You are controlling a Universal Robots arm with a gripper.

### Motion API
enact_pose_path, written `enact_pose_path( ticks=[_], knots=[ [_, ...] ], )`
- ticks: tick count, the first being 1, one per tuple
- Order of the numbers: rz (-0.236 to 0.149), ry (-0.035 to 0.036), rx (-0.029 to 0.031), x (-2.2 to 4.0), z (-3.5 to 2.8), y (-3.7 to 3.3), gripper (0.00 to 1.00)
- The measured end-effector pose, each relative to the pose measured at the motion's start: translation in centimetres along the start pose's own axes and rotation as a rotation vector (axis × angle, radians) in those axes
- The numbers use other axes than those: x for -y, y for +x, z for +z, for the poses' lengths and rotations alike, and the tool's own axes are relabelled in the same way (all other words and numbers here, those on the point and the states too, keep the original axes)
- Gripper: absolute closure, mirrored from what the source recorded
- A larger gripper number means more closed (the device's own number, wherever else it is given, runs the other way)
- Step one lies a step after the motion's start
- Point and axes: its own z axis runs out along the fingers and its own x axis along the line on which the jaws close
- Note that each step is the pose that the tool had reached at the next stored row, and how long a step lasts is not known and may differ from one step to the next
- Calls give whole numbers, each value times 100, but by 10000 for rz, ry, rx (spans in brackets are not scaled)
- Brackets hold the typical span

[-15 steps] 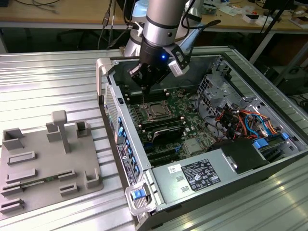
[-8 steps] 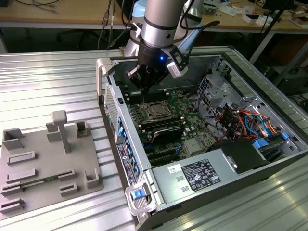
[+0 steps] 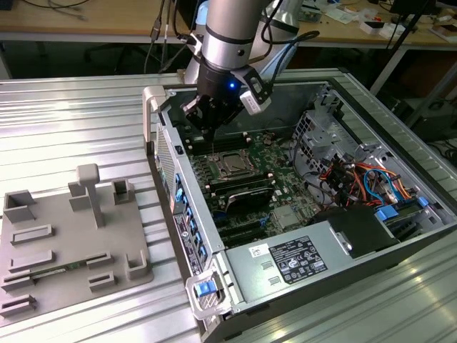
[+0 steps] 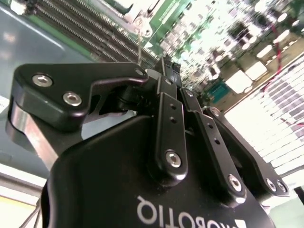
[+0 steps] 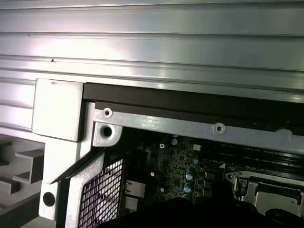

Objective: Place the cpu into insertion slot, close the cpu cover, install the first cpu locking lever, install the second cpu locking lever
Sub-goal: 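Install the first cpu locking lever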

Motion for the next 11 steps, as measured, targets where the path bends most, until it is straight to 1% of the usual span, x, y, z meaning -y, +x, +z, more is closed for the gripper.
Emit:
enact_pose_path(
  ticks=[3,5,7,11],
  knots=[
    [38,9,-2,-8,10,-23,89],
    [97,12,-3,-3,14,-63,89],
    [131,21,-3,3,16,-110,89],
    [165,37,-5,18,18,-240,89]
  ],
)
